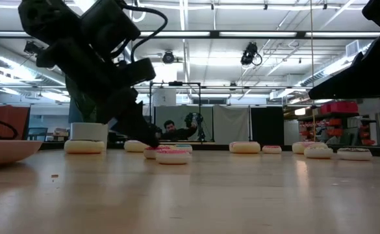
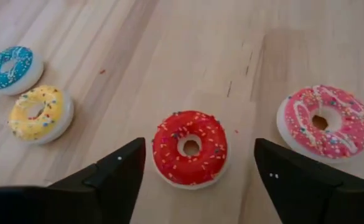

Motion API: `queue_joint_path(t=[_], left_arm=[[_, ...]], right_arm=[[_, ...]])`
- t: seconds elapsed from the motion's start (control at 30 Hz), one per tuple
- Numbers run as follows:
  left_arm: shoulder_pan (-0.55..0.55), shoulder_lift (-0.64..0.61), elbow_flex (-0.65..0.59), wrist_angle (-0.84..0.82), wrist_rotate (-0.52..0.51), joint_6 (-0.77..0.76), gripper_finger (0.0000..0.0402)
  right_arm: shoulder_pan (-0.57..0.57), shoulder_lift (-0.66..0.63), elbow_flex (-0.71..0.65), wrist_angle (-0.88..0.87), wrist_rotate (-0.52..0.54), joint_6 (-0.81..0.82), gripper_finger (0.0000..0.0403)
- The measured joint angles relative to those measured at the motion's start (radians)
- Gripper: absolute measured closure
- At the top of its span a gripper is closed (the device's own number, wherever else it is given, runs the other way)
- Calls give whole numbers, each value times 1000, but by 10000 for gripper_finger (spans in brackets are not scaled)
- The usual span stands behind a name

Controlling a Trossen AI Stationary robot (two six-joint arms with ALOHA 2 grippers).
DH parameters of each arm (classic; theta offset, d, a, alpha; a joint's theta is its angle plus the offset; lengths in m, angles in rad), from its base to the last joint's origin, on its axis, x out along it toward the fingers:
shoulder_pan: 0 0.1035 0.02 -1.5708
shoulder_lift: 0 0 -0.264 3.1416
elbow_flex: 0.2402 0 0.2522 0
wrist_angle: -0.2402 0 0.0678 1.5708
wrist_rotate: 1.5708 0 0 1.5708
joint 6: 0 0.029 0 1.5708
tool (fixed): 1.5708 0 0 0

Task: Pick & Place donuts
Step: Put the bottom small red donut on the light pink plate

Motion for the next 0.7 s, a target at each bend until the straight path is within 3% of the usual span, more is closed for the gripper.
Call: queue_joint_path(t=[0.4,0.7], left_arm=[[2,78,1,125,-9,-24,83],[25,102,0,127,-16,-51,83]], right_arm=[[0,0,0,-4,-3,11,262],[0,0,0,-6,-10,15,262]])
